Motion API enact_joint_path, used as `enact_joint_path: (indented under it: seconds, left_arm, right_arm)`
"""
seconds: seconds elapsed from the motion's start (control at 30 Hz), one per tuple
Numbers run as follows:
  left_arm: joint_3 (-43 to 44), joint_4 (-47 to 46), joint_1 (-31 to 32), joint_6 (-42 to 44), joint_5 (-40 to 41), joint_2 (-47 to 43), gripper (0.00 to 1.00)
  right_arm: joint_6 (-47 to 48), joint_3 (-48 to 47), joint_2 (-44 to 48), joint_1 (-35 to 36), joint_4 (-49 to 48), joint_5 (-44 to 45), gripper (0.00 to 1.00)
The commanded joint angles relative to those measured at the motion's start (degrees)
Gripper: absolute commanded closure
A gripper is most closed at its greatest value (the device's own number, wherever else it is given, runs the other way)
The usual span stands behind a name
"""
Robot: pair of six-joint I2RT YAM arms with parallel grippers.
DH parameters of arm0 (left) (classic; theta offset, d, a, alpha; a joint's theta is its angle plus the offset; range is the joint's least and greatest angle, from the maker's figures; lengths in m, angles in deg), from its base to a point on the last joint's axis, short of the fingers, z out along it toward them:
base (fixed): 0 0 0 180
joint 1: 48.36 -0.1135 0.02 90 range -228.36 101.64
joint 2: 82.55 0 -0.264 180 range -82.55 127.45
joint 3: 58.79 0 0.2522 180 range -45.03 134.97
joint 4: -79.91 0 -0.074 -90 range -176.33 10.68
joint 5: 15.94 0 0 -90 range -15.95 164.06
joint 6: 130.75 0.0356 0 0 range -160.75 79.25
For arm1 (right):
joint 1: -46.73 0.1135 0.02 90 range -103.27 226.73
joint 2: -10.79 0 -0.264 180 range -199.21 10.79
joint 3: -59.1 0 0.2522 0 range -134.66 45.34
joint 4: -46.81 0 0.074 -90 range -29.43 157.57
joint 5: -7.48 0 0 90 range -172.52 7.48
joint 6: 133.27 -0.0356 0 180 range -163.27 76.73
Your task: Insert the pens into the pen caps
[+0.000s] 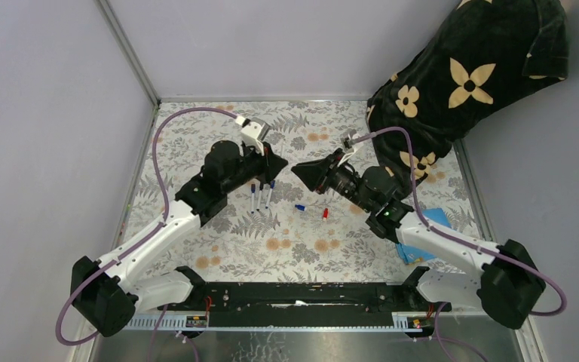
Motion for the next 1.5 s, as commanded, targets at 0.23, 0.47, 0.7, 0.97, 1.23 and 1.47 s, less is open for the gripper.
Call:
enact_joint_path:
  seconds: [0.23, 0.47, 0.7, 0.97, 1.23, 1.47]
  left_arm:
    - [0.8, 0.8, -2.2, 0.3, 20.8, -4.0, 1.00]
    - [0.6, 1.2, -2.3, 0.4, 24.4, -5.2, 1.00]
    - [0.5, 1.1, -2.3, 0.2, 24.0, -5.1, 1.00]
    - [0.5, 1.2, -2.4, 0.2, 23.9, -5.0, 1.00]
    - [0.5, 1.1, -2.7, 0.1, 23.3, -4.8, 1.00]
    - [0.6, 1.1, -2.7, 0.0, 23.0, -4.6, 1.00]
  right_arm:
    - [6.8, -8.9, 4.8, 1.3, 38.0, 16.2, 0.54]
    - [-8.5, -9.1, -4.0, 2.3, 40.1, 14.3, 0.40]
    - [-19.4, -10.7, -13.4, 7.9, 41.6, 16.8, 0.40]
    - [-20.6, -10.9, -21.6, 9.5, 40.6, 18.7, 0.33]
    - [-20.3, -12.7, -26.3, 9.5, 38.7, 19.5, 0.32]
    - [-21.4, -14.7, -29.0, 9.5, 41.1, 23.6, 0.31]
